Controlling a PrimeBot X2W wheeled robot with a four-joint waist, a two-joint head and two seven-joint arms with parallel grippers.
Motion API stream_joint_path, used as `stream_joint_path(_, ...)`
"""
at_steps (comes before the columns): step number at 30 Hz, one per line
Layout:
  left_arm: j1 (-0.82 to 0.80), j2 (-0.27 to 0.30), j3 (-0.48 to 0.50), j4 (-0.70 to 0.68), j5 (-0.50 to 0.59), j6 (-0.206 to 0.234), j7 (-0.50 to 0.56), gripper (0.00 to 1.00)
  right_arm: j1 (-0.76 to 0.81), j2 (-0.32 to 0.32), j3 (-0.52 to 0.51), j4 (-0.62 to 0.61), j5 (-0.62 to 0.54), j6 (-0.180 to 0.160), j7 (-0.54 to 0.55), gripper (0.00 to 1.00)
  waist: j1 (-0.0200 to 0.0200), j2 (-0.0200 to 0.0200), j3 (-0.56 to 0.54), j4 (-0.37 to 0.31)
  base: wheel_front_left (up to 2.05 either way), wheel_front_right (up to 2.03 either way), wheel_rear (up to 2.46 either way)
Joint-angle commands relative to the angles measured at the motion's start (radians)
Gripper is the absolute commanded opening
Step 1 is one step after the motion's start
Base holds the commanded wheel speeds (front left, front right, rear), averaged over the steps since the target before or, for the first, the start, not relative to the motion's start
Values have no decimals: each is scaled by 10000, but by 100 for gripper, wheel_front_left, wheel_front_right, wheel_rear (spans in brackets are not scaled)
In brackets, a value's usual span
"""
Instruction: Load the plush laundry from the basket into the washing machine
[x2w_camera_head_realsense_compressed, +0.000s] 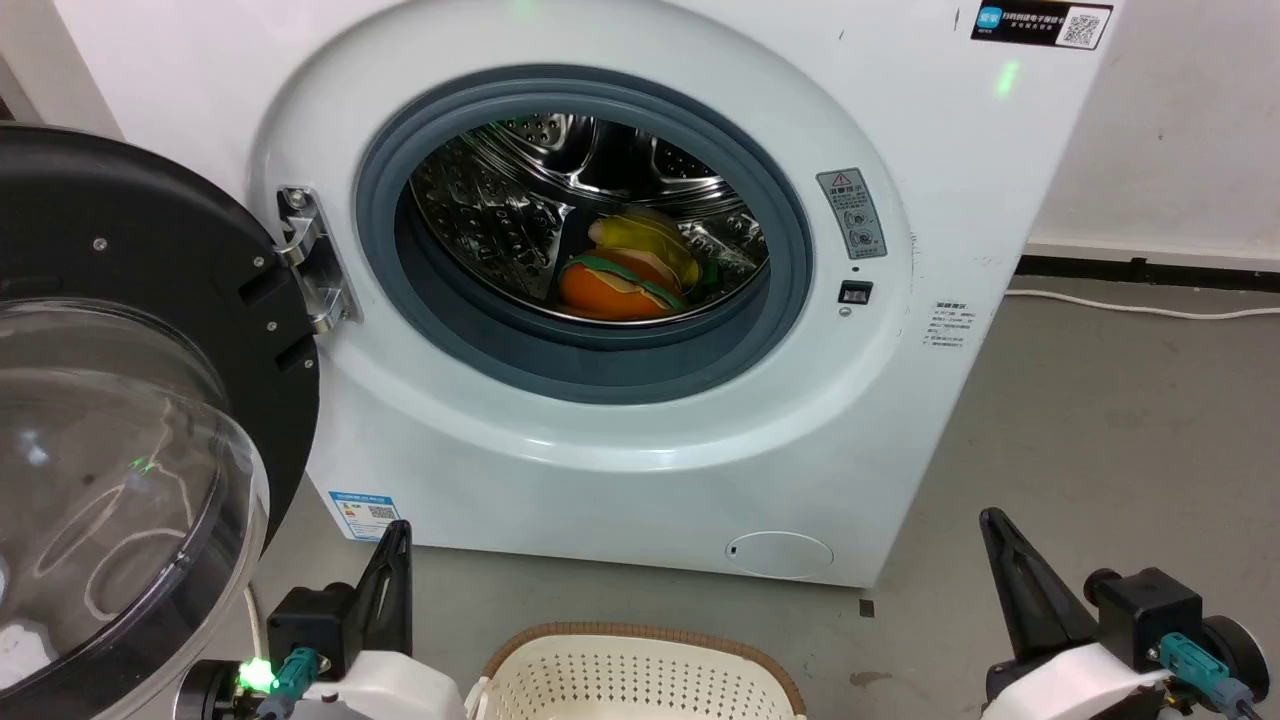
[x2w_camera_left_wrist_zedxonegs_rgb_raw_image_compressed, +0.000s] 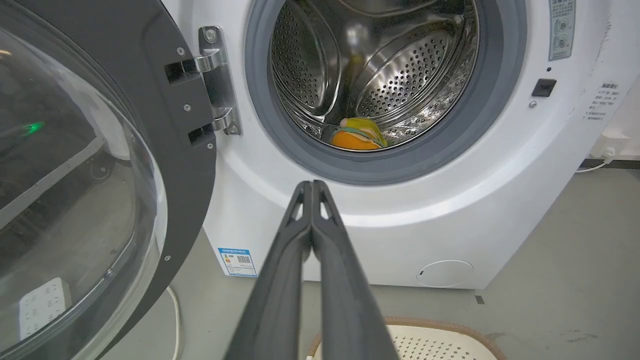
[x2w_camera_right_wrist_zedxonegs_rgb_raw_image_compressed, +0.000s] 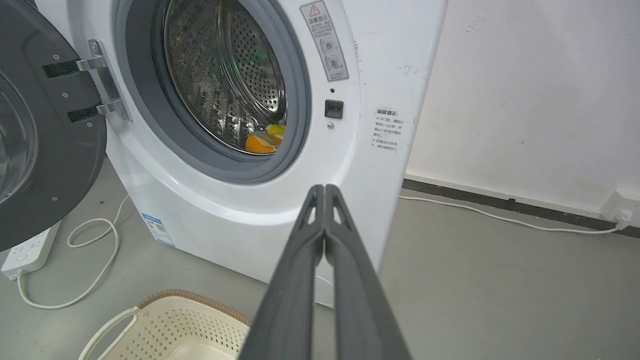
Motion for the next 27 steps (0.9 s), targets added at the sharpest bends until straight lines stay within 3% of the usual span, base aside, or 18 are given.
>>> stream_joint_path(1, -103, -37, 58, -92, 85, -34, 80, 0, -128, 0, 12, -60, -48, -7, 51, 0, 0, 0, 3, 3, 0, 0, 0)
stream_joint_path(27, -181, -217, 389, -521, 554, -119, 612, 0, -289, -1, 44, -166, -288, -9, 585, 0, -1, 0, 78, 77, 0, 0, 0)
